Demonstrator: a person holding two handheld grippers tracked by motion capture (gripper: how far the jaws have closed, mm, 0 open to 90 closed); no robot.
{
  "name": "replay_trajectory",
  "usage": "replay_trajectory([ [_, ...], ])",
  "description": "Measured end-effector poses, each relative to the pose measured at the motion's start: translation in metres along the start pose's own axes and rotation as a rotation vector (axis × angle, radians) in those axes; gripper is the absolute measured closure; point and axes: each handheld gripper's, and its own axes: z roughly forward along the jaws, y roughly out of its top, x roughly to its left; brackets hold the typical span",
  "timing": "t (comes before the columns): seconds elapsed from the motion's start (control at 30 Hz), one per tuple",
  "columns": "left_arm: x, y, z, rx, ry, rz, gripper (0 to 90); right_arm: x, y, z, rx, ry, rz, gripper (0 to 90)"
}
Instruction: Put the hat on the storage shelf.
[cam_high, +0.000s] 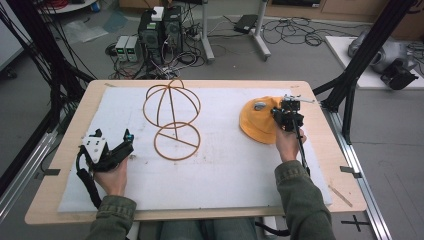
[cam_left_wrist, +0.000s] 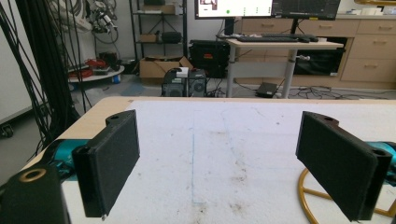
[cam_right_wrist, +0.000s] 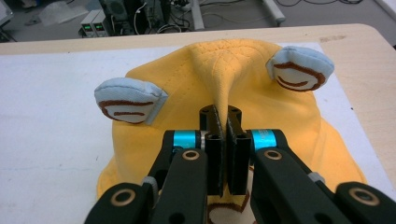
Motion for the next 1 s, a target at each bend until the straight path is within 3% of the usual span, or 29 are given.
replay_trajectory([
  [0.1,0.0,0.0,0.0,0.003,-0.001,0.0,13.8,0.0,0.0,-0.001,-0.005,0.004,0.0,89.2],
  [0.27,0.0,0.0,0.0,0.004,-0.001,0.001,13.8,0.002,0.001,-0.01,-0.07,0.024,0.019,89.2],
  [0.33,0.0,0.0,0.0,0.006,-0.002,0.001,13.8,0.007,0.003,-0.018,-0.146,0.032,0.017,89.1],
  [0.37,0.0,0.0,0.0,0.006,-0.004,0.002,13.8,0.007,0.003,-0.018,-0.146,0.032,0.017,89.1],
  [0.43,-0.001,0.0,0.0,0.006,-0.005,0.002,13.8,0.009,0.005,-0.025,-0.204,0.05,0.021,89.0],
  [0.47,-0.001,0.0,0.0,0.004,-0.005,0.002,13.8,0.012,0.005,-0.032,-0.284,0.066,0.024,89.0],
  [0.53,-0.001,0.0,0.0,0.004,-0.004,0.001,13.8,0.016,0.006,-0.039,-0.352,0.079,0.013,89.0],
  [0.6,0.0,0.0,0.0,0.007,-0.004,0.002,13.8,0.018,0.006,-0.042,-0.377,0.086,0.007,89.0],
  [0.67,0.0,0.0,0.0,0.004,-0.005,0.001,13.8,0.024,0.006,-0.05,-0.457,0.099,-0.022,89.0],
  [0.8,0.0,0.0,0.0,0.005,-0.005,0.002,13.8,0.028,0.004,-0.056,-0.511,0.111,-0.031,88.9],
  [0.83,0.0,0.0,0.0,0.007,-0.004,0.003,13.8,0.029,0.002,-0.06,-0.554,0.114,-0.035,89.0],
  [0.93,0.0,-0.001,0.0,0.003,-0.003,-0.002,13.8,0.031,0.001,-0.066,-0.621,0.111,-0.04,89.0],
  [0.97,0.0,-0.001,0.001,0.002,-0.003,-0.004,13.8,0.031,0.001,-0.066,-0.621,0.111,-0.04,89.0],
  [1.0,0.0,-0.001,0.001,0.003,-0.003,-0.002,13.8,0.033,0.001,-0.072,-0.661,0.123,-0.04,89.0],
])
